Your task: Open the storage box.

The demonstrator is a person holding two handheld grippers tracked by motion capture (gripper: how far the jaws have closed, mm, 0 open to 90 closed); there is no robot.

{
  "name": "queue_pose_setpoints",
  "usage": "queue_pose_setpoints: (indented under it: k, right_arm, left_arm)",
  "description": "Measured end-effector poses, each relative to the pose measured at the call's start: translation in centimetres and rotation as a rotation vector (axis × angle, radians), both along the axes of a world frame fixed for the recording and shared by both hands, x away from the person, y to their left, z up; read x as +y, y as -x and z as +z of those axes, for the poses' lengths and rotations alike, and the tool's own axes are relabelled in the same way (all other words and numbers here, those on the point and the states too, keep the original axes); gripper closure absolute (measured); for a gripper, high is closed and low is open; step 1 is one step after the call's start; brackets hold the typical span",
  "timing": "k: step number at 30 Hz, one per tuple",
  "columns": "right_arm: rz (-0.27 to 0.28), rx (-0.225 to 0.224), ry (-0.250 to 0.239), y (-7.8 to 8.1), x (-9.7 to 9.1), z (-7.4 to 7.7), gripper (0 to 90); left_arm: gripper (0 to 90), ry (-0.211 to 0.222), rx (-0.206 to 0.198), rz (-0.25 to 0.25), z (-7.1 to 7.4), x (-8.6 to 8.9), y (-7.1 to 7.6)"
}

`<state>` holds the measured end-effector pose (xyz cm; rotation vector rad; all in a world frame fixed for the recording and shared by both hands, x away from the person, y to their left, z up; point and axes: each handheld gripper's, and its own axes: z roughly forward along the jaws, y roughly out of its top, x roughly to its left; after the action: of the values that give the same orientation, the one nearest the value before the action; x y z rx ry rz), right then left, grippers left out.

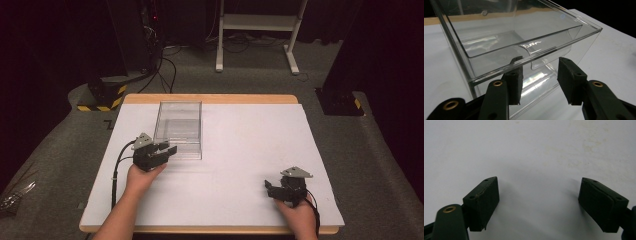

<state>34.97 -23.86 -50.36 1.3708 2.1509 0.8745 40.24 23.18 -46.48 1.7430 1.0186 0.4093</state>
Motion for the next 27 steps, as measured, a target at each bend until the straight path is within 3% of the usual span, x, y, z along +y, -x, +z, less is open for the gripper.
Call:
queue_pose_setpoints:
  k: [5, 8, 11, 17, 21, 27]
  right_arm:
    - [0.000, 0.000, 0.000, 0.0, 0.0, 0.0, 17.0]
    - [-0.003, 0.000, -0.001, 0.0, 0.0, 0.0, 17.0]
    - [-0.003, 0.000, 0.000, 0.0, 0.0, 0.0, 17.1]
    - [-0.003, 0.000, 0.000, 0.0, 0.0, 0.0, 17.1]
    - [-0.003, 0.000, 0.000, 0.0, 0.0, 0.0, 17.1]
    - [-0.004, 0.000, 0.000, 0.1, 0.0, 0.0, 17.1]
  left_arm:
    - [62.0, 0.008, -0.014, 0.010, -0.3, 0.1, 0.0]
    - [68.8, 0.048, -0.033, 0.008, -0.6, 0.6, 0.1]
    - [71.9, 0.041, -0.039, -0.001, -0.8, 0.6, 0.1]
    - [72.5, 0.031, -0.060, -0.014, -0.9, 0.5, 0.1]
    - [66.5, 0.046, -0.062, -0.029, -1.0, 0.4, 0.0]
    - [71.5, 0.059, -0.068, -0.030, -1.1, 0.5, -0.1]
